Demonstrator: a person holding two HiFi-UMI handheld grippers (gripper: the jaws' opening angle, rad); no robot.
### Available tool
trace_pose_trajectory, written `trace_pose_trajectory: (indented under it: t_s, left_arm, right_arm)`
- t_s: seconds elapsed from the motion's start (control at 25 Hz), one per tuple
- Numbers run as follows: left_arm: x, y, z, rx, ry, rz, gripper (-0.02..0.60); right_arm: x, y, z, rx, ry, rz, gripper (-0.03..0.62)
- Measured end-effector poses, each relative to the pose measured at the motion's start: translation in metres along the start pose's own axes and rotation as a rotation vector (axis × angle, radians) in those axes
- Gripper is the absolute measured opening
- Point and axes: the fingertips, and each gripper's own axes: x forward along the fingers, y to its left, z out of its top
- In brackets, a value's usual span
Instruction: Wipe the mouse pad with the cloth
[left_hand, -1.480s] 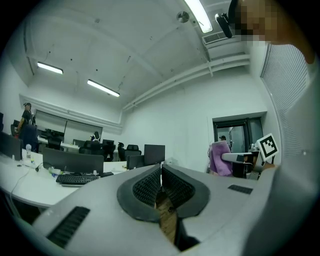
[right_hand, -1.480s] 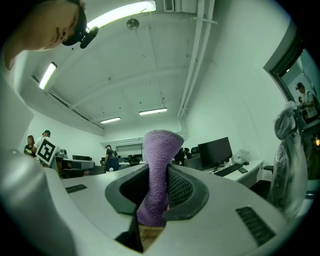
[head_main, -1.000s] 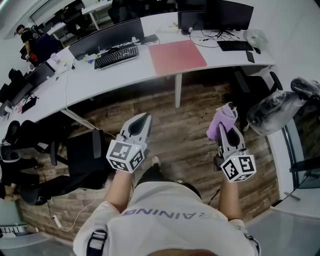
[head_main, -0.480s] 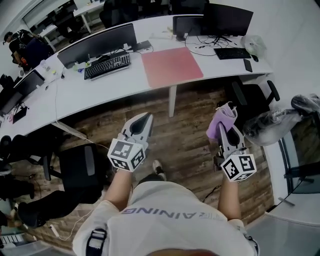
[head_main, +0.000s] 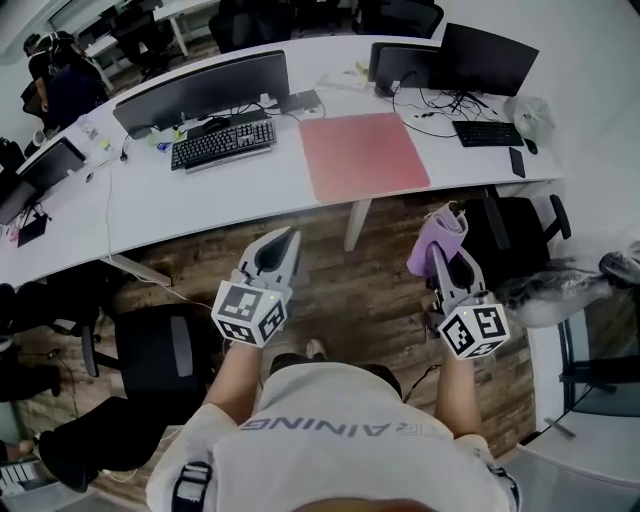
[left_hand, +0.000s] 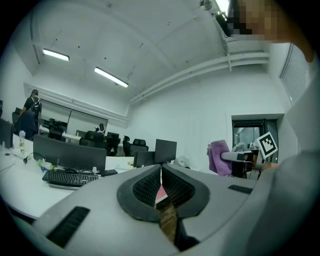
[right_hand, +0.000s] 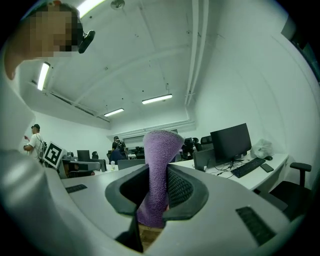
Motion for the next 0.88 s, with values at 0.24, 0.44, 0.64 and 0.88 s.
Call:
trace_pose_trajectory:
  t_s: [0.24,0.44,0.64,0.88]
  left_arm:
    - [0.011,0.052,-0.007,-0.051,0.006,0.046,0.035]
    - [0.037,0.066,-0.009,-0.057,0.015,0.052,0.035]
    - [0.074,0.08,-0.006,-0.054,0.025,0.076,0.035]
    - [0.151,0.079,0.004,-0.037,0.023,0.118,0.035]
  right_arm:
    - [0.06,0.011,-0.006,-0.016,0.039,0.054,0.098]
    - [0.092,-0.005,-0.01,0.005,0.055,0.069,0.098]
    - [0.134,-0.029,-0.01,0.025,0.055,0.109,0.098]
    - [0.186,-0.099,-0.002,0.059,0.049,0.15,0.098]
